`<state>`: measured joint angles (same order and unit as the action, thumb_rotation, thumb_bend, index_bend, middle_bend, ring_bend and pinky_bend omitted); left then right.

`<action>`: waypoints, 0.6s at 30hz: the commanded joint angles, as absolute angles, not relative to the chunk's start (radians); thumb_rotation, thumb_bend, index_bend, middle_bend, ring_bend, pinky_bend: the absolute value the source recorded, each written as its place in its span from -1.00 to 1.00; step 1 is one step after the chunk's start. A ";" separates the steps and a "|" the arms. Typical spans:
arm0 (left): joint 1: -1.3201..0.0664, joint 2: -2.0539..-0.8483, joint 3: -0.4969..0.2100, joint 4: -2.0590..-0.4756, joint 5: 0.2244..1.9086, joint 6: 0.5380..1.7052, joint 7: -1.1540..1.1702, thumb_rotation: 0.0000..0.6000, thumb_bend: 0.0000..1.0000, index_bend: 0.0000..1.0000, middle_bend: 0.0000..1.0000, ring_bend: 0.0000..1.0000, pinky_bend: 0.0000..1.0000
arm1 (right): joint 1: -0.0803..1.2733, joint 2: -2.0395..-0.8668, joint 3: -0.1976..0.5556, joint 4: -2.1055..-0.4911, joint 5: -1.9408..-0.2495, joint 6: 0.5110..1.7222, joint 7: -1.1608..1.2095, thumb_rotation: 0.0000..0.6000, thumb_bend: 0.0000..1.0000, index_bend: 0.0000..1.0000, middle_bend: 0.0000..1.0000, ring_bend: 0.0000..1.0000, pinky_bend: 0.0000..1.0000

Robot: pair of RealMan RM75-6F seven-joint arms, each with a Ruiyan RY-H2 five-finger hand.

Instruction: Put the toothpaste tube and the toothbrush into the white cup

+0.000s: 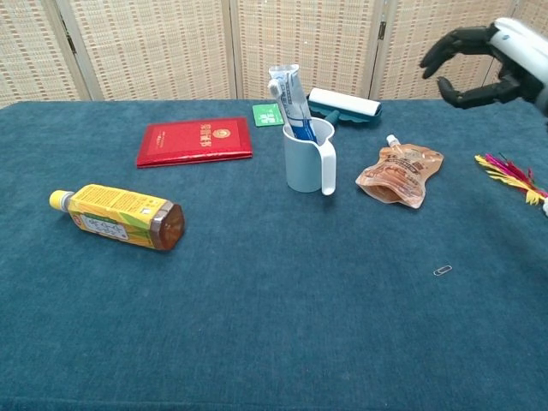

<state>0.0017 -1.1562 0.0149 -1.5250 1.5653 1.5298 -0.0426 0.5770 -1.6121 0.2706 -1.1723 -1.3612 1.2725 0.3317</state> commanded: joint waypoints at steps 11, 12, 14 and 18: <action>-0.036 -1.188 -0.016 -1.559 1.554 1.513 0.042 1.00 -0.56 -0.46 -0.79 -0.72 -0.60 | 0.270 -1.264 0.070 -1.506 -1.377 1.426 0.116 1.00 -0.10 -0.51 -0.53 -0.88 -0.87; -0.037 -1.190 -0.017 -1.561 1.554 1.513 0.048 1.00 -0.56 -0.46 -0.79 -0.72 -0.60 | 0.254 -1.251 0.056 -1.514 -1.381 1.429 0.118 1.00 -0.10 -0.51 -0.54 -0.89 -0.87; -0.041 -1.193 -0.019 -1.568 1.555 1.515 0.061 1.00 -0.56 -0.46 -0.79 -0.72 -0.60 | 0.224 -1.222 0.025 -1.526 -1.398 1.435 0.133 1.00 -0.11 -0.54 -0.57 -0.90 -0.87; -0.042 -1.198 -0.024 -1.584 1.557 1.526 0.086 1.00 -0.56 -0.46 -0.79 -0.72 -0.60 | 0.169 -1.194 -0.021 -1.516 -1.457 1.479 0.194 1.00 -0.12 -0.57 -0.58 -0.92 -0.87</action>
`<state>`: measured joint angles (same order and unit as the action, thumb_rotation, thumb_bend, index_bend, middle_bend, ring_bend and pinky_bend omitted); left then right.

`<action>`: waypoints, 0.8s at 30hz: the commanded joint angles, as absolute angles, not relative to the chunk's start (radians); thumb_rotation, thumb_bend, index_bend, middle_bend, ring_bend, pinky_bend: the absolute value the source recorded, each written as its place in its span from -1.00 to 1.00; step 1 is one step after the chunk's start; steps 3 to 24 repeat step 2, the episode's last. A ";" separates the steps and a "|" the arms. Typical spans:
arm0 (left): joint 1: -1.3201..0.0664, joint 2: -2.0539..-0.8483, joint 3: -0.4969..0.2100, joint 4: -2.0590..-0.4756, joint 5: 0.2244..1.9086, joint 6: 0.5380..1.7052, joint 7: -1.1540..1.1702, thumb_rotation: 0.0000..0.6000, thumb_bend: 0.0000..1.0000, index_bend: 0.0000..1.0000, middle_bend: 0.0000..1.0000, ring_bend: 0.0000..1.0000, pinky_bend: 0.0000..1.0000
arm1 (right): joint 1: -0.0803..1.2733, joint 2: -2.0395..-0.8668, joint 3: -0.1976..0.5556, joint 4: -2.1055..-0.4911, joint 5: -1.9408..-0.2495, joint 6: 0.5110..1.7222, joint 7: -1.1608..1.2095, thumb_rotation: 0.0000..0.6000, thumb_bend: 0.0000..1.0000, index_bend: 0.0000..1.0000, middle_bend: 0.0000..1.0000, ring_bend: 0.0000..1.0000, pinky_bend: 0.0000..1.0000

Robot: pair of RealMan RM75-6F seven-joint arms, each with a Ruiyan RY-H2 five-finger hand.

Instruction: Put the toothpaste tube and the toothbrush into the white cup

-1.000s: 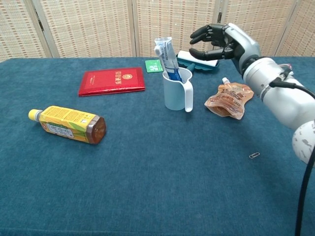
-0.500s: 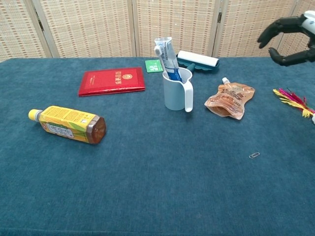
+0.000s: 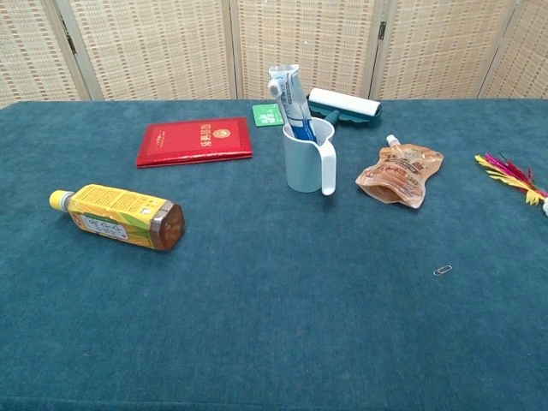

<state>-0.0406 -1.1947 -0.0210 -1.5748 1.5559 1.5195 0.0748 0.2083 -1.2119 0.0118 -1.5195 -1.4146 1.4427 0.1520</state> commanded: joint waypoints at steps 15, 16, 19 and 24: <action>-0.042 -1.201 -0.026 -1.592 1.557 1.529 0.097 1.00 -0.56 -0.46 -0.79 -0.72 -0.60 | 0.139 -1.194 -0.033 -1.501 -1.477 1.512 0.218 1.00 -0.12 -0.57 -0.58 -0.92 -0.87; -0.042 -1.201 -0.026 -1.592 1.557 1.529 0.097 1.00 -0.56 -0.46 -0.79 -0.72 -0.60 | 0.139 -1.194 -0.033 -1.501 -1.477 1.512 0.218 1.00 -0.12 -0.57 -0.58 -0.92 -0.87; -0.042 -1.201 -0.026 -1.592 1.557 1.529 0.097 1.00 -0.56 -0.46 -0.79 -0.72 -0.60 | 0.139 -1.194 -0.033 -1.501 -1.477 1.512 0.218 1.00 -0.12 -0.57 -0.58 -0.92 -0.87; -0.042 -1.201 -0.026 -1.592 1.557 1.529 0.097 1.00 -0.56 -0.46 -0.79 -0.72 -0.60 | 0.139 -1.194 -0.033 -1.501 -1.477 1.512 0.218 1.00 -0.12 -0.57 -0.58 -0.92 -0.87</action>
